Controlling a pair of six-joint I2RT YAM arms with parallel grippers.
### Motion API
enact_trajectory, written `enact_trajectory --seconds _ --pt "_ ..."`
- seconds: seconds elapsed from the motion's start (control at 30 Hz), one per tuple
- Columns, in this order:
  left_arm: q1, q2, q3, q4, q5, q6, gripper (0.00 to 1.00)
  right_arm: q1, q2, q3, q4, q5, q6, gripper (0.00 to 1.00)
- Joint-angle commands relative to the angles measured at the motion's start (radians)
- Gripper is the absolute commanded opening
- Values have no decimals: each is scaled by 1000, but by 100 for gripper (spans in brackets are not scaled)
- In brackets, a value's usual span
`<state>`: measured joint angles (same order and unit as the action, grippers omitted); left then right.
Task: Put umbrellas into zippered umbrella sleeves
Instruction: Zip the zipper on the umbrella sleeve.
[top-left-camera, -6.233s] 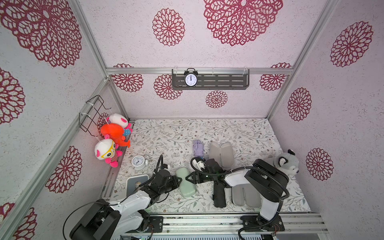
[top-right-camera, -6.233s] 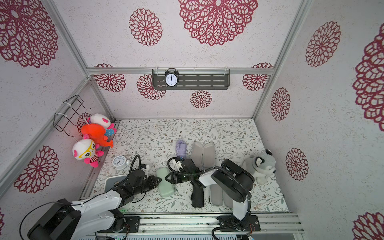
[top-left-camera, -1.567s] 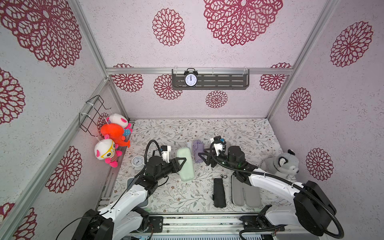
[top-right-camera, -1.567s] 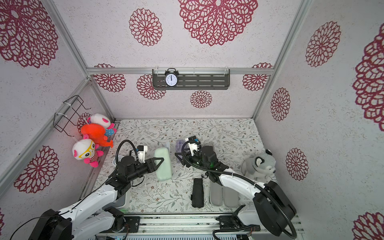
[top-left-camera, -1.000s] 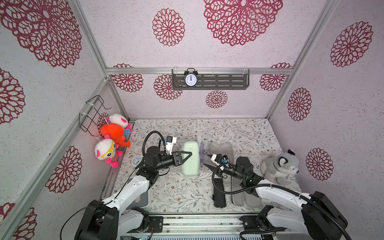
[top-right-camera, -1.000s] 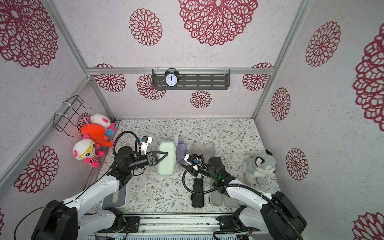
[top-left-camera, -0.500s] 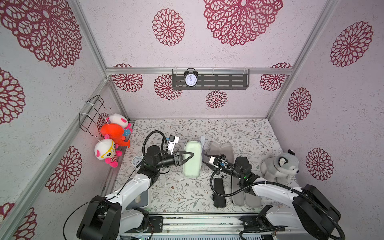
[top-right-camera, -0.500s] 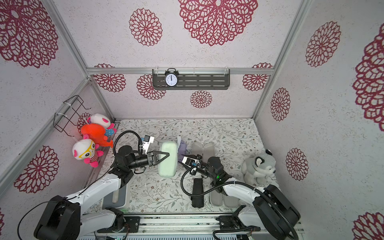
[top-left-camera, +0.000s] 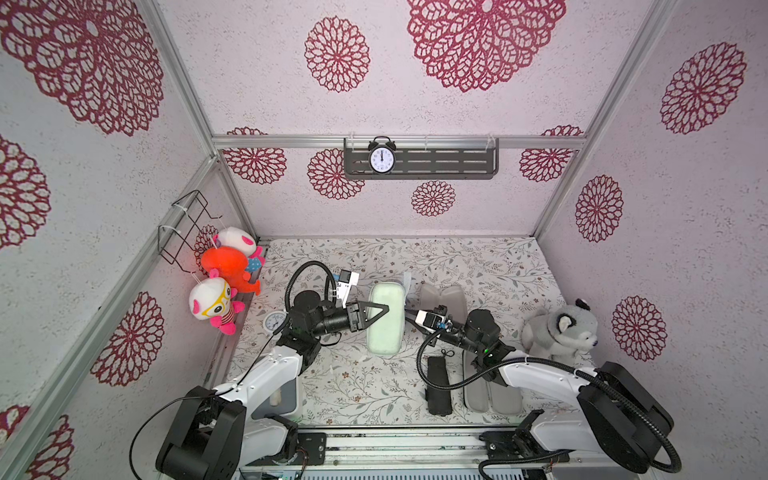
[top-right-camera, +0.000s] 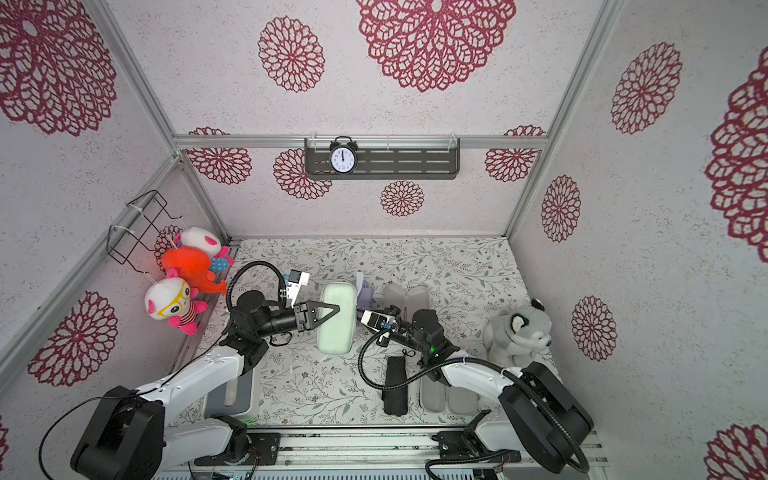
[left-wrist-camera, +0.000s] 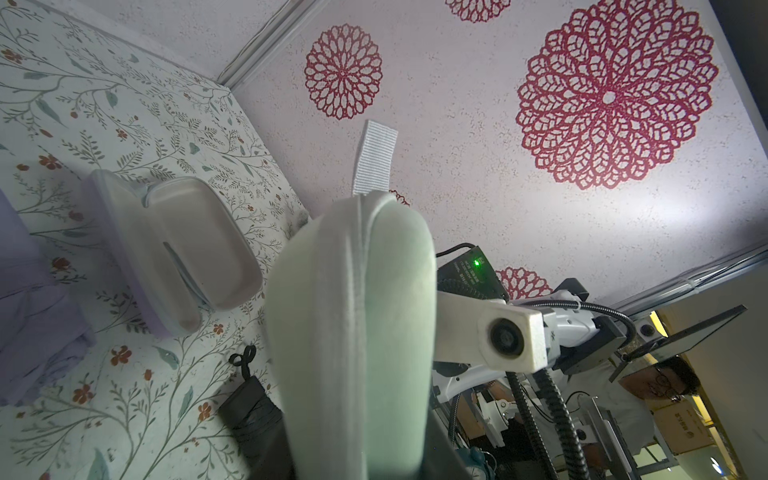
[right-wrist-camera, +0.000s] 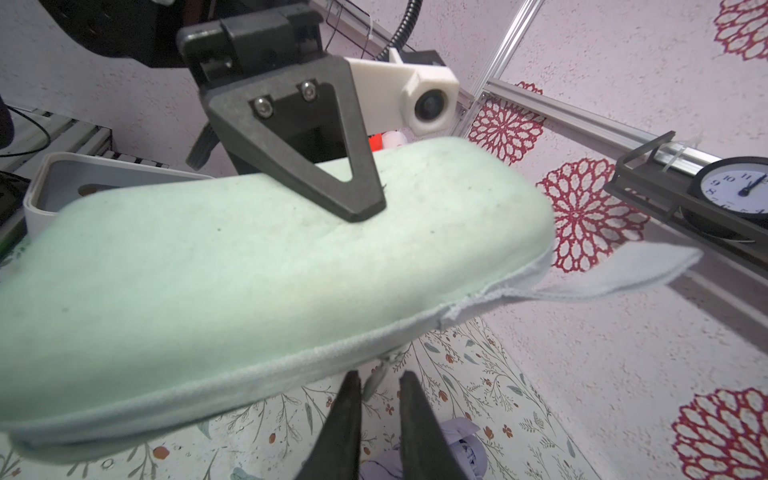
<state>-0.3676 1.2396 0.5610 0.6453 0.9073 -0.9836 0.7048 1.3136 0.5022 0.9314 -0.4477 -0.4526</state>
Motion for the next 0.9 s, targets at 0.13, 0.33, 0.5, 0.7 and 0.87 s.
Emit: enact_trajectory --seconds 0.13,0.33,0.5,0.7,0.87 --pt "4 14 40 90 17 -20 7 -5 -5 36 60 -6 -9 9" --pt "5 40 44 111 13 -38 7 -5 -2 37 44 15 -41 0" --pt "5 51 46 148 -5 -95 7 -2 2 23 27 20 -56 0" --pt "15 49 50 113 -43 -81 3 6 -35 -11 -30 -10 -70 0" --pt "24 53 55 117 -46 -79 3 13 -66 -22 -97 -52 -64 0"
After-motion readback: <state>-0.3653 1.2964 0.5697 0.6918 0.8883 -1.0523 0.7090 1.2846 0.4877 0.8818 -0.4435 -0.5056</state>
